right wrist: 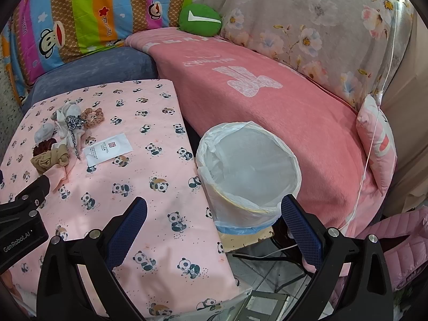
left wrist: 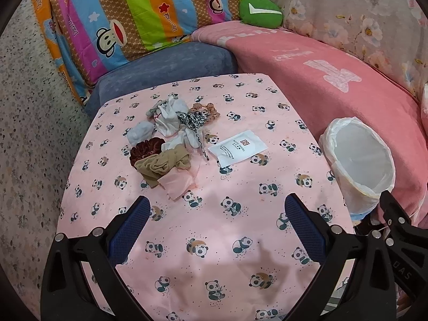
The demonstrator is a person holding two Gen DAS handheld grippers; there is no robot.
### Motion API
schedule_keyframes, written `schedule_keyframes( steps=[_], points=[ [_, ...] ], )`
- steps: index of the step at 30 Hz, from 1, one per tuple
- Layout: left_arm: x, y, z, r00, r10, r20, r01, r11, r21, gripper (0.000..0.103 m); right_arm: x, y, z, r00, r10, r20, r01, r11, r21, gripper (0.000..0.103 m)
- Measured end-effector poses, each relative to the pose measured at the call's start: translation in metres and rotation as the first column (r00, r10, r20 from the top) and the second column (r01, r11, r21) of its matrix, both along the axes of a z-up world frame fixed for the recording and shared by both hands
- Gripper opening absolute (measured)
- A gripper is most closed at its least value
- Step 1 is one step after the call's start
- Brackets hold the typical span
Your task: Collect trash
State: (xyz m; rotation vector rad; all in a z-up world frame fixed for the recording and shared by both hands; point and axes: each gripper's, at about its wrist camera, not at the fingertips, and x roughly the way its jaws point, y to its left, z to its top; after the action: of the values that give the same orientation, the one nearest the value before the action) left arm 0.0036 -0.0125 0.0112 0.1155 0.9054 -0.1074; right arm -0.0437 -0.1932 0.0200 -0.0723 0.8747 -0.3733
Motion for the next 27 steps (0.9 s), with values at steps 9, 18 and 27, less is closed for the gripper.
schedule_keyframes(
  steps=[9,18,27],
  points=[
    [0.001,0.005,-0.002,1.000,-0.010,0.012,0.010,1.000,-0.010,0.096,0.001,-0.002,0.003,1.000,-0.025,0.018,0.025,1.000,0.000,0.098],
    [0.006,0.003,-0.005,0.999,-0.032,0.018,0.032,0.999,-0.013,0.096,0.004,-0.002,0.002,0.999,-0.042,0.032,0.042,0.999,0.009,0.098],
    [0.020,0.002,-0.011,0.998,-0.045,0.032,0.046,0.999,-0.025,0.096,0.019,-0.002,-0.007,0.999,-0.037,0.016,0.037,0.999,0.007,0.098]
  ],
)
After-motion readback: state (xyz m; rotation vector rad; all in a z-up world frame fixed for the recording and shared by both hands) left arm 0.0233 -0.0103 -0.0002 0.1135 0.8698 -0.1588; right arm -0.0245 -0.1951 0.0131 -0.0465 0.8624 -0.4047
